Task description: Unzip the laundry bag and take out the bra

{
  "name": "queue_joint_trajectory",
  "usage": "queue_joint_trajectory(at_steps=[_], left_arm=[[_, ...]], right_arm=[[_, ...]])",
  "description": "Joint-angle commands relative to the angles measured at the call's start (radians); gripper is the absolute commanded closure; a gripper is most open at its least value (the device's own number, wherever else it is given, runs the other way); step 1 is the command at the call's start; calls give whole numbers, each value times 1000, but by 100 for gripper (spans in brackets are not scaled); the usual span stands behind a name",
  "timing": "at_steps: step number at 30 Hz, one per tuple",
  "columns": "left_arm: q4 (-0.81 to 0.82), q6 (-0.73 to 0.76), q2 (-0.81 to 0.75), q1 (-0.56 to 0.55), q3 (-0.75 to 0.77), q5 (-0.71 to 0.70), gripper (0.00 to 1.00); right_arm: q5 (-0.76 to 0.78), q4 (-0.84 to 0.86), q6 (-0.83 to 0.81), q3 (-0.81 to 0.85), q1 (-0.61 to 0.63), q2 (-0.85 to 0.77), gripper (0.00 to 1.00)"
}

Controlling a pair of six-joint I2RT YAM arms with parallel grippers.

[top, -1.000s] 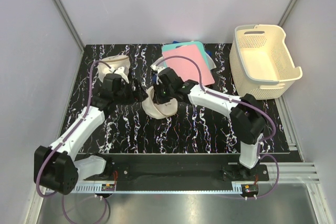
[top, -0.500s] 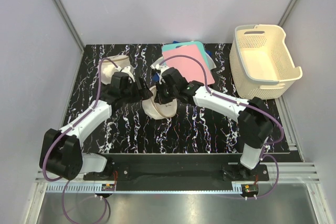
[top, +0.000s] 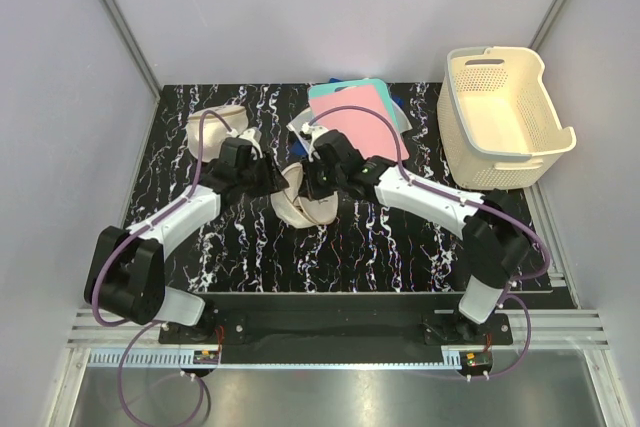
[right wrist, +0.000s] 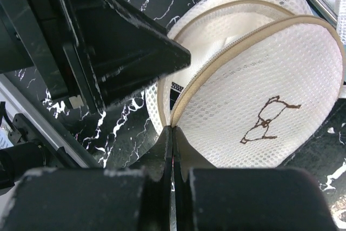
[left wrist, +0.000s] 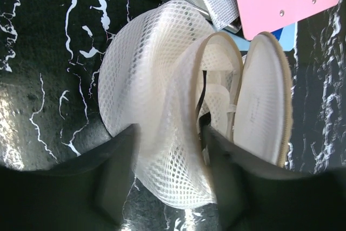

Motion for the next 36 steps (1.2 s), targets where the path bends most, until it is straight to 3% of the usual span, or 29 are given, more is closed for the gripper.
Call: queue_joint_trajectory(at_steps=[1, 2, 8, 15, 19, 23, 26, 30, 36], left_arm=[[73, 1, 8, -5, 20, 28, 57], [73, 2, 8, -5, 17, 28, 68], [76, -2, 9, -5, 9, 29, 99], [82, 5, 5, -5, -5, 25, 100], [99, 7, -6, -5, -24, 28, 100], [112, 11, -6, -5, -37, 40, 100], [121, 18, -11, -5, -47, 49, 100], [147, 24, -29, -6, -66, 64, 100], [168, 41, -66, -5, -95, 77, 100]], right_arm=[[22, 28, -9, -25, -14, -77, 100], [27, 23, -9, -42, -18, -86, 100], [108, -27, -2, -163, -46, -241, 100], [325, -150, 17, -309, -81, -440, 99], [436, -234, 31, -360, -103, -523, 84], [524, -322, 28, -360, -123, -599, 59], [551, -362, 11, -335, -135, -625, 46], [518, -365, -12, -298, -158, -620, 34], [297, -224, -29, -274, -173, -525, 30]])
